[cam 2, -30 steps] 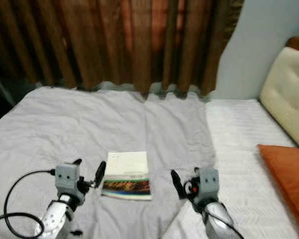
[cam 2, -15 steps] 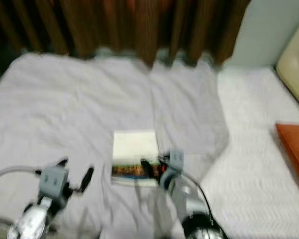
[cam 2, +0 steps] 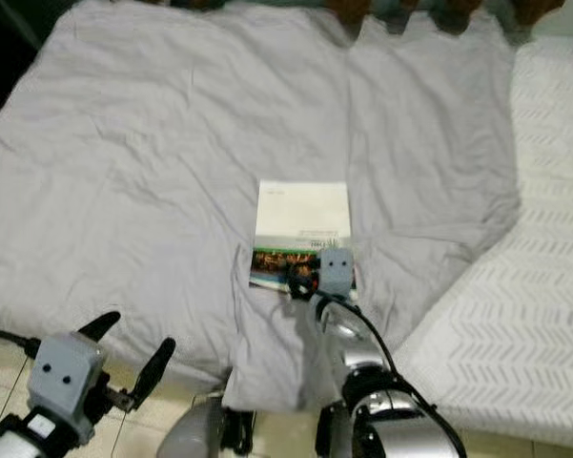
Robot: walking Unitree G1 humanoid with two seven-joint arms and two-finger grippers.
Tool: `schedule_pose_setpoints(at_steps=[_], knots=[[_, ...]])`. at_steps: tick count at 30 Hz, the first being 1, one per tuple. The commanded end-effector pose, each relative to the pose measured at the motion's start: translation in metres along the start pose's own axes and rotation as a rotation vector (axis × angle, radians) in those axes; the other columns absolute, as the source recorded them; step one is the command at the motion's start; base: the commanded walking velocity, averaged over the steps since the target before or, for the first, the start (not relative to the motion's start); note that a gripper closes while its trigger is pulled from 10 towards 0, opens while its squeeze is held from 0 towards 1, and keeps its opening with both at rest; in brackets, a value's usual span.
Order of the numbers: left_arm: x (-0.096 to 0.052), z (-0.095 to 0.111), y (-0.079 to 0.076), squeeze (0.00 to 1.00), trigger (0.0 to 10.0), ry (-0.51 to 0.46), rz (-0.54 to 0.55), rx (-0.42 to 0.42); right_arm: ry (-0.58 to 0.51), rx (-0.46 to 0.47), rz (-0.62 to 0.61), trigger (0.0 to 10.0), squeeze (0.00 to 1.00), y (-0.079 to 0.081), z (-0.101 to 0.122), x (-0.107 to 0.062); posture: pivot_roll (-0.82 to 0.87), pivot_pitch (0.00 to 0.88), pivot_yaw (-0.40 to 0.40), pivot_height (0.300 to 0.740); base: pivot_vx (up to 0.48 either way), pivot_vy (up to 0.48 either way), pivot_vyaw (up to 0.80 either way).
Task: Clean up the room
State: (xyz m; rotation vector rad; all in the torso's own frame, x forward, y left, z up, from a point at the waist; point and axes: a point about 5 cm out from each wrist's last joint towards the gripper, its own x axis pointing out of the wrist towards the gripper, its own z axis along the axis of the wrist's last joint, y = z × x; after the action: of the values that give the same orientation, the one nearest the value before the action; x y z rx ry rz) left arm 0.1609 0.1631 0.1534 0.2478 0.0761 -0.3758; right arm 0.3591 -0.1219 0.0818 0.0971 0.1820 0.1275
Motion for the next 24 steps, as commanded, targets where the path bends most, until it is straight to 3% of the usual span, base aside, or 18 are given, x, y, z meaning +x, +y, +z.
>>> schedule_pose_setpoints(at_steps=[1,4,10,17,24], knots=[[-0.006,0.002,-0.001,0.0,10.0,0.02,-0.01,-0.009,0.022,-0.005,-0.025,10.0,0.0,-0.001,-0.008,-0.002,0.26,0.653,0.092,0.74,0.0,0.0,0.0],[-0.013,0.008,-0.001,0.0,10.0,0.032,-0.008,-0.018,0.005,-0.032,-0.066,10.0,0.0,-0.006,-0.002,0.0,0.27,0.663,0.104,0.74,0.0,0.0,0.0],[-0.022,0.01,0.0,0.0,10.0,0.073,-0.016,-0.027,-0.051,-0.224,-0.134,10.0,0.0,-0.013,0.011,0.002,0.27,0.655,0.112,0.74,0.0,0.0,0.0],[-0.023,0.007,-0.003,0.0,10.0,0.1,-0.026,-0.05,0.016,-0.128,-0.194,10.0,0.0,-0.027,0.001,-0.001,0.25,0.663,0.105,0.74,0.0,0.0,0.0],[-0.027,0.008,-0.004,0.0,10.0,0.116,-0.026,-0.066,0.083,-0.307,-0.272,10.0,0.0,-0.046,-0.014,-0.011,0.26,0.662,0.103,0.74,0.0,0.0,0.0]])
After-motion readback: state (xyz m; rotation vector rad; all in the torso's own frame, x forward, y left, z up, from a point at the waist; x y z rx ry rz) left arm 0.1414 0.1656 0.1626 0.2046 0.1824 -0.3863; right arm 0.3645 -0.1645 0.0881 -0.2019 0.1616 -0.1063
